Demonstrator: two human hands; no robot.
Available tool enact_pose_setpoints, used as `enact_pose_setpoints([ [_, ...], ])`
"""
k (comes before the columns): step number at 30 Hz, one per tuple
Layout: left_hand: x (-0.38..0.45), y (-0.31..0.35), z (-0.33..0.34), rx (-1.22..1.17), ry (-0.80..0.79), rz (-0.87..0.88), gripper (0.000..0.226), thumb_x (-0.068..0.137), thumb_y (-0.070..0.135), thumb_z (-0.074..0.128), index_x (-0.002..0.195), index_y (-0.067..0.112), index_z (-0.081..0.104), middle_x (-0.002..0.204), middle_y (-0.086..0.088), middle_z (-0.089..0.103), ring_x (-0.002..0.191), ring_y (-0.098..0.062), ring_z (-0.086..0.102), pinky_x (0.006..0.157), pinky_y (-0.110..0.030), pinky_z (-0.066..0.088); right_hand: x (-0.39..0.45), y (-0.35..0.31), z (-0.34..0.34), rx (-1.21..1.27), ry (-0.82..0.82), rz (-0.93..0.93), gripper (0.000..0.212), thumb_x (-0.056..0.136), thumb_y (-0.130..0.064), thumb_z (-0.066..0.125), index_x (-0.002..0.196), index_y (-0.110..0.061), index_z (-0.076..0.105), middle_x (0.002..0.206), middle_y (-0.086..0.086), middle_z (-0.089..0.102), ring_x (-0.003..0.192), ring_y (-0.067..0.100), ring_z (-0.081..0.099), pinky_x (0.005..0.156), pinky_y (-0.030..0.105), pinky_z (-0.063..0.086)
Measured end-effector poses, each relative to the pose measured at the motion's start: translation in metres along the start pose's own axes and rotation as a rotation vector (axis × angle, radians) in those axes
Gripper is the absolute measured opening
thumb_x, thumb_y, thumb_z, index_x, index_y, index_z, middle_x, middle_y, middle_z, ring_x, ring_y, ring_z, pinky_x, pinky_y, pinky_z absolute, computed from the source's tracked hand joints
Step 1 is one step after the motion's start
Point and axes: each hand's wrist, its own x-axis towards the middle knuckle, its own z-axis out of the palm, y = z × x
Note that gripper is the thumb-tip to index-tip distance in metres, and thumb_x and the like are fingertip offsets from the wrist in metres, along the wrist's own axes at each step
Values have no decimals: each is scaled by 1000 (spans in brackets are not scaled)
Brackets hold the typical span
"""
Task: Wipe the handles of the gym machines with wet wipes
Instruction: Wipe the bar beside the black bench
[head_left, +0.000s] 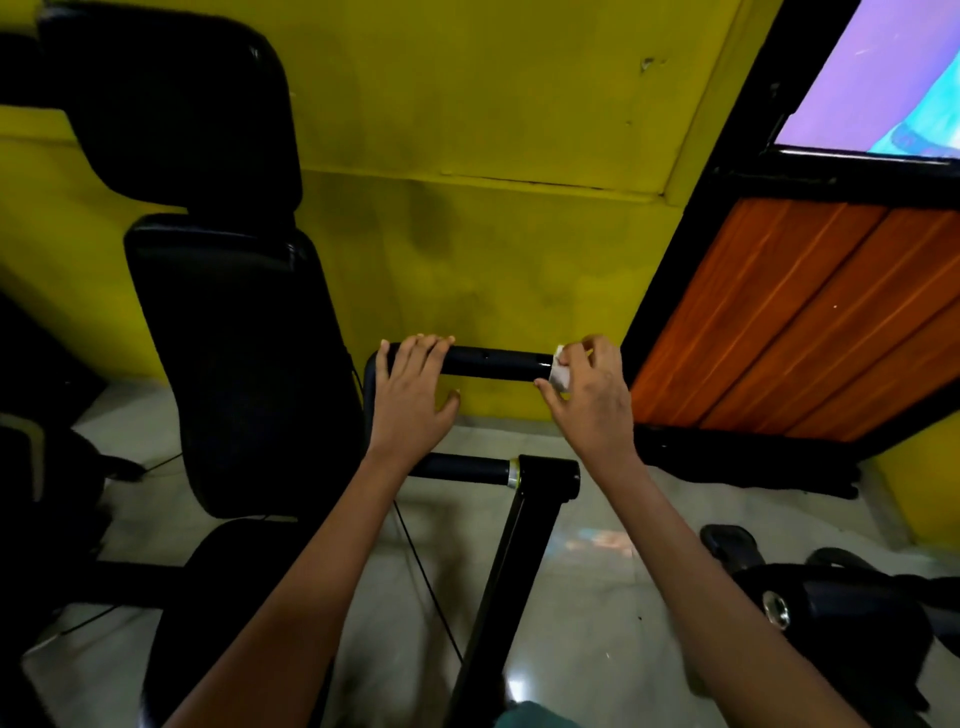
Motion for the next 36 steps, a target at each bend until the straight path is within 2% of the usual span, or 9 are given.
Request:
enact_pose_setpoints([
  [4,0,-6,-3,31,-52,43,65,86,32,59,144,17,34,143,-4,40,137,-23,29,116,-46,3,-1,-1,-4,-29,-30,-24,29,69,1,75,93,-1,59,89,16,55,80,32,53,55,33,47],
  [7,-1,-7,-1,56,-44,54,67,84,33,61,144,16,34,142,-4,40,137,-24,30,116,-47,6,2,-6,-10,-30,-50,-3,23,73,1,69,93,-2,61,87,14,59,82,31,54,57,32,44],
  [11,-2,-10,6,46,21,82,68,76,29,69,137,13,44,133,-7,49,129,-27,39,112,-51,14,3,-10,-21,-61,113,26,21,70,1,72,89,-2,65,79,13,64,79,29,56,60,35,49],
  [19,-2,-14,12,39,128,124,64,74,28,62,133,11,47,127,-8,53,124,-24,38,110,-47,14,-2,-30,5,-11,76,129,20,82,8,58,100,5,65,84,22,65,80,35,59,61,41,50],
  [22,-3,-15,13,38,140,137,65,72,26,66,132,10,48,126,-9,54,123,-23,37,110,-46,12,-3,-47,16,29,44,-19,24,76,10,63,99,4,68,91,19,70,83,33,62,66,37,53],
  [25,-2,-17,12,33,138,154,67,72,25,70,133,11,48,126,-8,53,123,-23,36,110,-46,13,-12,-33,8,9,109,-98,26,70,15,67,94,5,68,90,20,70,83,32,65,65,35,55],
  [30,-2,-18,12,35,133,156,67,72,26,69,133,11,47,127,-8,53,123,-23,37,110,-46,13,-5,-31,5,-64,169,94,22,72,14,66,91,3,68,79,20,67,72,32,63,56,33,51],
  [32,-2,-18,13,35,130,157,67,72,26,70,134,11,47,127,-9,53,124,-24,37,110,-48,16,1,-51,15,0,151,49,22,70,14,66,89,2,68,79,19,67,70,32,64,57,34,52],
  [36,-3,-18,13,54,137,166,68,71,25,71,134,11,47,127,-8,53,124,-24,38,110,-49,18,-6,-52,19,47,84,-136,20,78,3,57,95,2,68,92,17,70,85,32,66,71,35,54],
])
